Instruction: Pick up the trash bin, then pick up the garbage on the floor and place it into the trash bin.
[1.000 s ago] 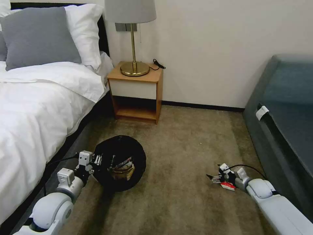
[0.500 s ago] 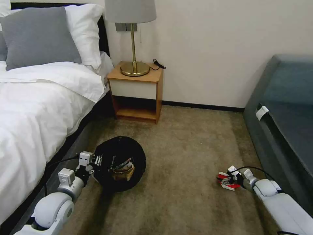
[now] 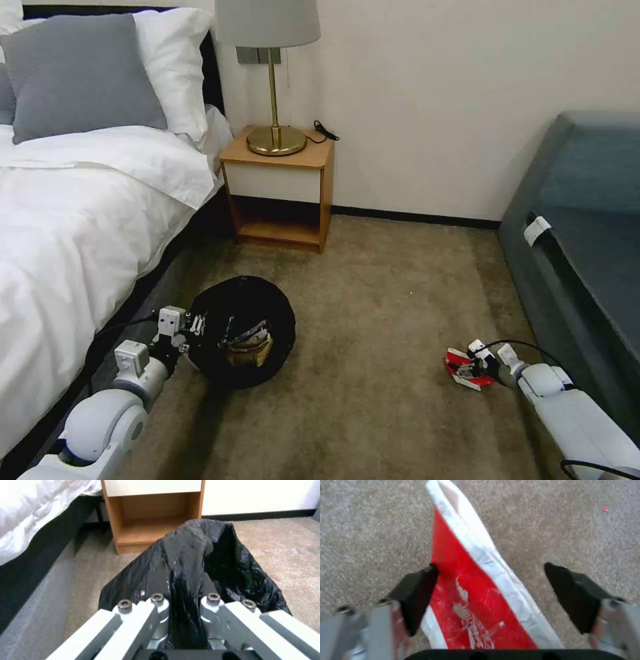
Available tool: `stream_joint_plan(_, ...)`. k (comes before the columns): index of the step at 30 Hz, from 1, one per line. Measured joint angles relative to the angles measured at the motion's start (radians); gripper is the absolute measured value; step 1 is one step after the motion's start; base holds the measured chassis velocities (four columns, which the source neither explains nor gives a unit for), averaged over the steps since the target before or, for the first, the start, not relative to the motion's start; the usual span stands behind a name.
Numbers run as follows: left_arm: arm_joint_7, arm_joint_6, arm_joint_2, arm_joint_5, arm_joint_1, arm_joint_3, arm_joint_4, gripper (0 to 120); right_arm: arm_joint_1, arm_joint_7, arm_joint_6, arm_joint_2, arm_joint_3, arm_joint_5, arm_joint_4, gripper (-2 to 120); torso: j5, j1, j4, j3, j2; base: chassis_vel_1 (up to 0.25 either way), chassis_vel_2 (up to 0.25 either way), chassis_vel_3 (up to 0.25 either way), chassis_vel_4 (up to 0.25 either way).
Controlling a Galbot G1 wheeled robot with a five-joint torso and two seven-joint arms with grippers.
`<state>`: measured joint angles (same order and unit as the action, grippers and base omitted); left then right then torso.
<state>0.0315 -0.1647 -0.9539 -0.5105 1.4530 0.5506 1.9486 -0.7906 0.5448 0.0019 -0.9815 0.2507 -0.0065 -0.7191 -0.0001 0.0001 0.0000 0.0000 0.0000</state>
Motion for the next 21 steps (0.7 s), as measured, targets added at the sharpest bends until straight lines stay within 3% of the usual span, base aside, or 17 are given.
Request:
stream_joint_plan(11,0.0,0.002,-0.005,0.004,0.005,-0.001,0.0,7,-0.018,0.004,0.009,0.0,0.018,-0.004,-0.011,42,0.0001,0.0,0.0,0.0,0.0,0.0,0.0,0.0,0.0)
stream_joint_plan(14,-0.002,0.003,-0.007,0.007,0.01,-0.001,0.008,7,-0.03,0.004,0.013,0.0,0.033,-0.004,-0.023,25,0.0001,0.0,0.0,0.0,0.0,0.0,0.0,0.0,0.0)
stream_joint_plan(20,-0.003,0.005,-0.009,0.013,0.02,0.005,0.019,7,-0.046,0.004,0.018,0.002,0.051,-0.002,-0.055,8,0.0002,0.0,0.0,0.0,0.0,0.0,0.0,0.0,0.0)
stream_joint_plan(21,-0.003,0.007,-0.012,0.02,0.025,0.006,0.021,7,-0.052,0.005,0.022,0.003,0.058,0.002,-0.071,1,0.0001,0.0,-0.0001,0.0,0.0,0.0,0.0,0.0,0.0)
